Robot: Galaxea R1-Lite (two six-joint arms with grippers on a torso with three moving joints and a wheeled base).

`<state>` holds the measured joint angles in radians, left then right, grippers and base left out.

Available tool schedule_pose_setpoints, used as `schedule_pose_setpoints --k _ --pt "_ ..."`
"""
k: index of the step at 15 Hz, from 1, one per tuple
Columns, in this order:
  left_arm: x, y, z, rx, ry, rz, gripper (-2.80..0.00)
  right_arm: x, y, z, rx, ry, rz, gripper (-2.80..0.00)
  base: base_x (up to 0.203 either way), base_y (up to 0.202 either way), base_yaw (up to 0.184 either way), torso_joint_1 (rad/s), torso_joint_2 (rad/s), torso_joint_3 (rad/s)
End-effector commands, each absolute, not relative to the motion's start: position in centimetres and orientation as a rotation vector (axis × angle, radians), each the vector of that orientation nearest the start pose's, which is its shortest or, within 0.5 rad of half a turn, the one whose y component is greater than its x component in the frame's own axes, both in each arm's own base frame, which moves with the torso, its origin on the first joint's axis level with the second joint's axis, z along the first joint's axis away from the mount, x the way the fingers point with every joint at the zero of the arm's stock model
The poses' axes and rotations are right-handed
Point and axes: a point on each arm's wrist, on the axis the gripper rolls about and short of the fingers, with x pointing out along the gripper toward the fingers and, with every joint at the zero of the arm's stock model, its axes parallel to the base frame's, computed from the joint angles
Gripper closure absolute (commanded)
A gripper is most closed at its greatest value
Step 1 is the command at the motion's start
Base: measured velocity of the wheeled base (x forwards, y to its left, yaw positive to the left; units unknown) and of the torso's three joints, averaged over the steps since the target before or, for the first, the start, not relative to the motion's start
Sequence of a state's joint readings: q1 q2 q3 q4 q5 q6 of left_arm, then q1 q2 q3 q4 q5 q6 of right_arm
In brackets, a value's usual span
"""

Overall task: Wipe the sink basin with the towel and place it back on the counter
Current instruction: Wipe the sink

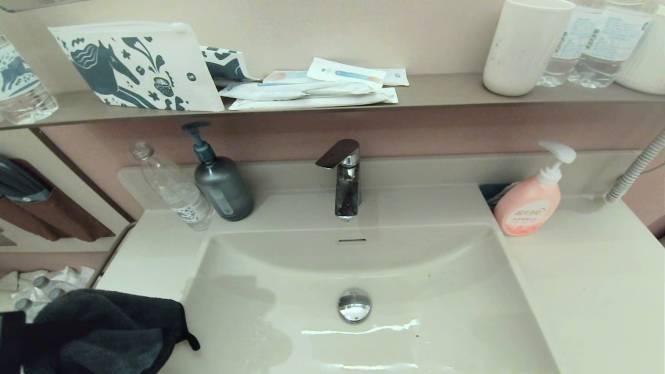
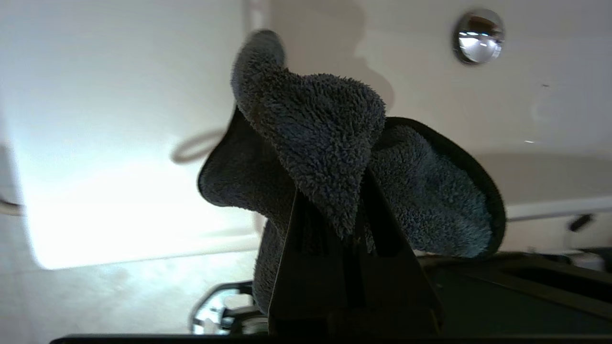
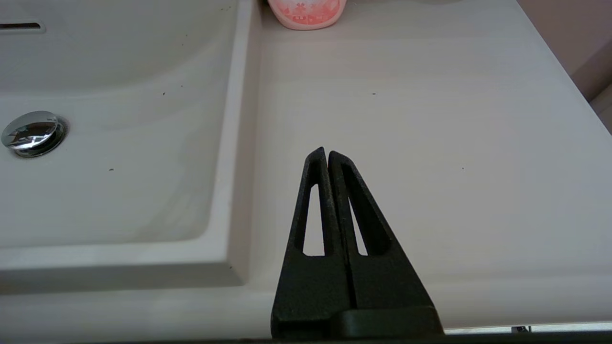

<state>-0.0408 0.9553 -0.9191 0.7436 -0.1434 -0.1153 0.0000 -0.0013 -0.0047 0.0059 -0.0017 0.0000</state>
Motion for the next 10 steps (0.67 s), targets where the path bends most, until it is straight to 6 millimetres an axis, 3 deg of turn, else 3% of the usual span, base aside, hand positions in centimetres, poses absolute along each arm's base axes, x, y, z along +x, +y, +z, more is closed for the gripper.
schedule_pose_setpoints --k 1,5,7,10 --pt "8.5 -1.8 23.9 -0.215 0.849 -0.160 0.00 -2.3 0.0 7.6 0.000 0.002 0.000 0.00 0.000 0.000 0.000 0.000 0.00 0.000" --pt "10.4 -6.0 22.7 -0.230 0.900 -0.159 0.00 -2.3 0.0 7.6 0.000 0.002 -0.002 0.00 0.000 0.000 0.000 0.000 0.00 0.000" --pt "12.3 -10.0 20.4 -0.168 0.947 -0.063 0.00 -2.3 0.0 7.6 0.000 0.002 -0.002 0.00 0.000 0.000 0.000 0.000 0.00 0.000" --pt "13.6 -15.3 17.4 -0.054 0.966 0.033 0.00 -2.3 0.0 7.6 0.000 0.002 -0.001 0.00 0.000 0.000 0.000 0.000 0.00 0.000"
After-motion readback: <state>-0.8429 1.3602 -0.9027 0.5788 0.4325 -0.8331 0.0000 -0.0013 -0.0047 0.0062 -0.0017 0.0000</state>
